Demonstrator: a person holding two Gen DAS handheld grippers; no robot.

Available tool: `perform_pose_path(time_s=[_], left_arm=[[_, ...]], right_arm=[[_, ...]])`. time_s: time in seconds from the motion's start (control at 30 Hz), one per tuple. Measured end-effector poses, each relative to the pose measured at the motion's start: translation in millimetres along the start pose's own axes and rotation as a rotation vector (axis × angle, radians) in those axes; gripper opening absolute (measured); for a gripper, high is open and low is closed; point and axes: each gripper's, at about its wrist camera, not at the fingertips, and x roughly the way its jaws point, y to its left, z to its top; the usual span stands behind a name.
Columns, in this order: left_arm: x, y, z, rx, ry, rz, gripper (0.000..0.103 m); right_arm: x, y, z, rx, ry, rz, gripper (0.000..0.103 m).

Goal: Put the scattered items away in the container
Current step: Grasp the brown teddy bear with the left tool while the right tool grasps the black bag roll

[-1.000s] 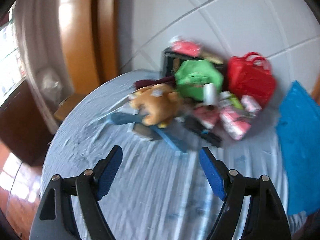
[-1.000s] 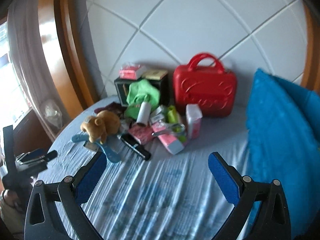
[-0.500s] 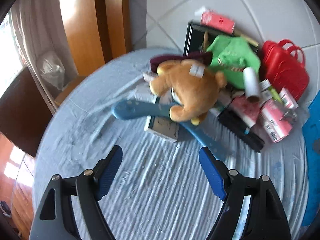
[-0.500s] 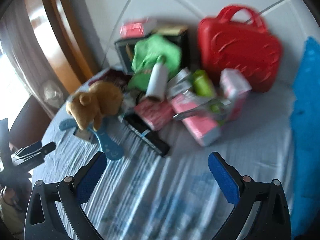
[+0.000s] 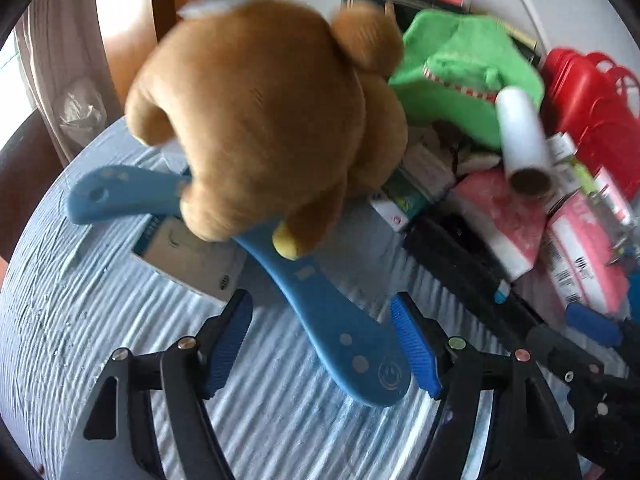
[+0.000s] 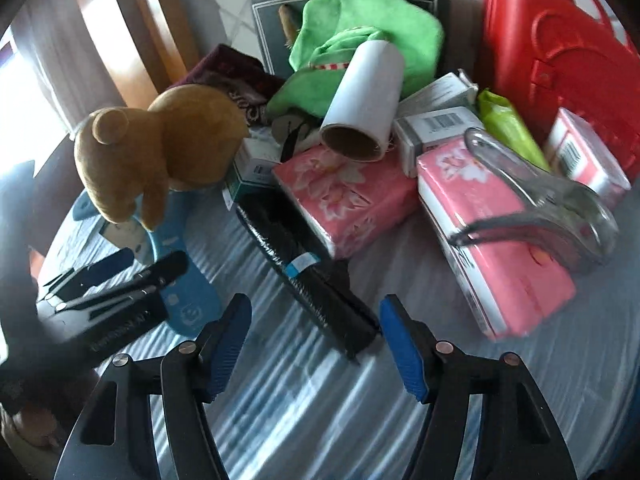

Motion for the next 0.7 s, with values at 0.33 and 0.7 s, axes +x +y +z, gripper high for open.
perform_pose_path(time_s=[0.33, 0.7], left_arm=[[-37.0, 10.5, 55.4, 0.116, -0.069, 0.058, 0.098], [11.4, 26.6, 67.2, 0.091, -0.106, 0.022, 0.065]], right_arm=[[-11.3, 2.5, 22.2, 0.005, -0.017, 0.035, 0.070], [16.1, 8.4, 20.1, 0.001, 0.029, 0.002, 0.076]])
